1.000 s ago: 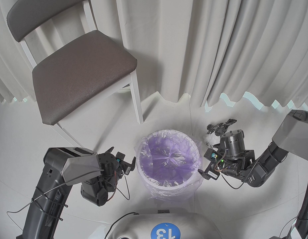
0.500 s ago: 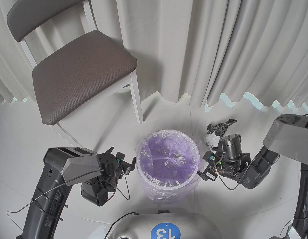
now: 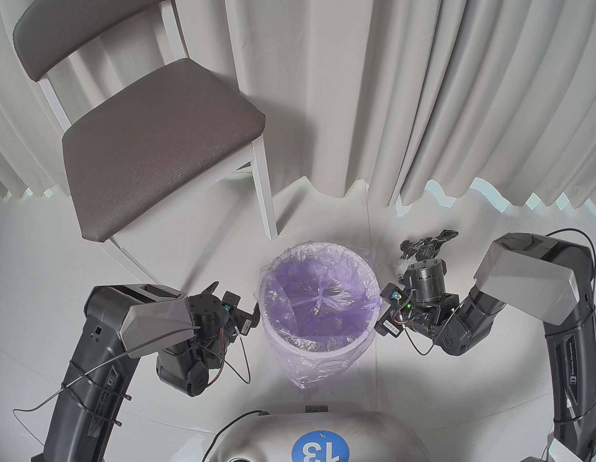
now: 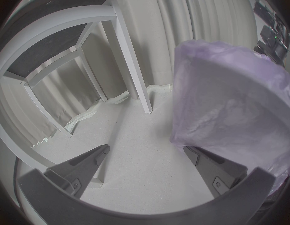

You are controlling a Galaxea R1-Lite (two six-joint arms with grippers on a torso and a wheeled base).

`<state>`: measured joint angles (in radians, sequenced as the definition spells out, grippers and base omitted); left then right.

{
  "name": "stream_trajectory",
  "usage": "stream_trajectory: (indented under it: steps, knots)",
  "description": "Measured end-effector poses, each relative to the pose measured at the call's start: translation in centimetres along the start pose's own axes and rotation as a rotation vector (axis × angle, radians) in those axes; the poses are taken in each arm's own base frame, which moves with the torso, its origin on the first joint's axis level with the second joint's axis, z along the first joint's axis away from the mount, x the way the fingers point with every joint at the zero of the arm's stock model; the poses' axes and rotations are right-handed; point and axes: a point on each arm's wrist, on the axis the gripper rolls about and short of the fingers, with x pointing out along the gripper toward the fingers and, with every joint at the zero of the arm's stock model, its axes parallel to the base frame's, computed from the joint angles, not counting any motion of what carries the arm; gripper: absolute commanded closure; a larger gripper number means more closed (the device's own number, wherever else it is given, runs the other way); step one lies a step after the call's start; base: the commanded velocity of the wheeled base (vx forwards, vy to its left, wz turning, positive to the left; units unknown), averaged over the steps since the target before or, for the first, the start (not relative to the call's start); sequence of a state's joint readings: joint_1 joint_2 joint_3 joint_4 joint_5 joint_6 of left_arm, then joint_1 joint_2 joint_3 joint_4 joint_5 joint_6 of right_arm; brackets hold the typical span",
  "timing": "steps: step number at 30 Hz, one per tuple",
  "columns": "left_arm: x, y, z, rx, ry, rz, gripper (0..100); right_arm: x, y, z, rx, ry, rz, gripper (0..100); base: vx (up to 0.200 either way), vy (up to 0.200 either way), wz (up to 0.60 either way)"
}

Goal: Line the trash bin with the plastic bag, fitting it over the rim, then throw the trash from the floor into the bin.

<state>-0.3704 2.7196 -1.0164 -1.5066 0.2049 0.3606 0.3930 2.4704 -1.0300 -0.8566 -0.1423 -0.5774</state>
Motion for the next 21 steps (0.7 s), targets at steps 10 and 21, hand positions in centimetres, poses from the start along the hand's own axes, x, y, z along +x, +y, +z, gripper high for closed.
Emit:
stream_trajectory:
  steps: [10, 21]
  knots:
    - [-0.1, -0.1, 0.0, 0.000, -0.008, 0.009, 0, -1.2, -1.0, -1.5, 0.058, 0.046, -0.003, 0, 0.000, 0.000, 0.00]
    - [0.0, 0.0, 0.1, 0.001, -0.013, 0.007, 0, -6.9, -2.9, -0.8, 0.135, 0.015, -0.005, 0, 0.000, 0.000, 0.00]
